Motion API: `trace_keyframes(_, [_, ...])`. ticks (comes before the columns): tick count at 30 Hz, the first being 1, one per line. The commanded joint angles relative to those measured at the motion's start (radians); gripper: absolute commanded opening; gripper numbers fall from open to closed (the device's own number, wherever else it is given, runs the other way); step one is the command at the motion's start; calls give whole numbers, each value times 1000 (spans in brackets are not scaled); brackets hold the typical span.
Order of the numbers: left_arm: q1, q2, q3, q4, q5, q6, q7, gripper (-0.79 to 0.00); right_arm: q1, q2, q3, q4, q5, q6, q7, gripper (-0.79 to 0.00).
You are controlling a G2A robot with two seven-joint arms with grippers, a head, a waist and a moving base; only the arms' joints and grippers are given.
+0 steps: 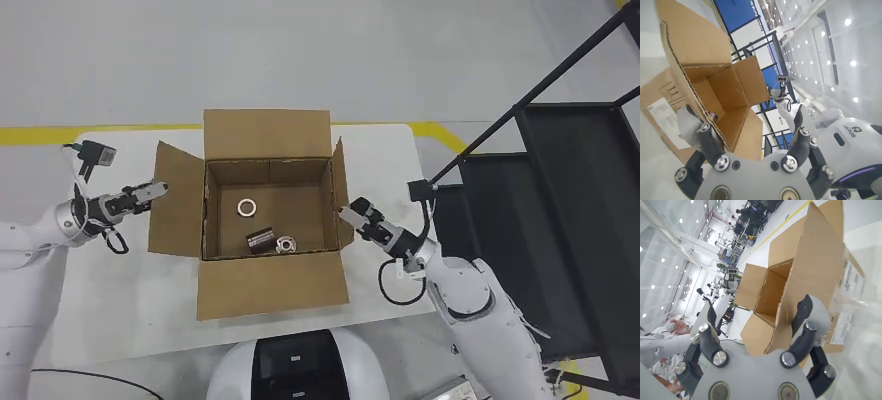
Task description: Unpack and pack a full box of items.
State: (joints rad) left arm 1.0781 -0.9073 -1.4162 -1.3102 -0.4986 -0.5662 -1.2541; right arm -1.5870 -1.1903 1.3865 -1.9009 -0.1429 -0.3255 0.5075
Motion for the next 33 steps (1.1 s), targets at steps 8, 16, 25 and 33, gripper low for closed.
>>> trace_keyframes(8, [-43, -1, 134, -37, 51, 5, -5, 0, 170, -22, -225, 86, -177, 90, 44, 0])
trace_keyframes(16, [-139, -21, 268, 47, 88, 8, -8, 0, 220, -26, -282, 131, -333, 163, 47, 0])
trace_keyframes(25, [-210, -32, 346, 115, 198, -13, 13, 0, 178, -14, -226, 57, -276, 116, 58, 0])
trace_keyframes(33, [-170, -17, 291, 41, 27, -36, 36, 0, 116, 3, -105, -22, -79, 23, 80, 0])
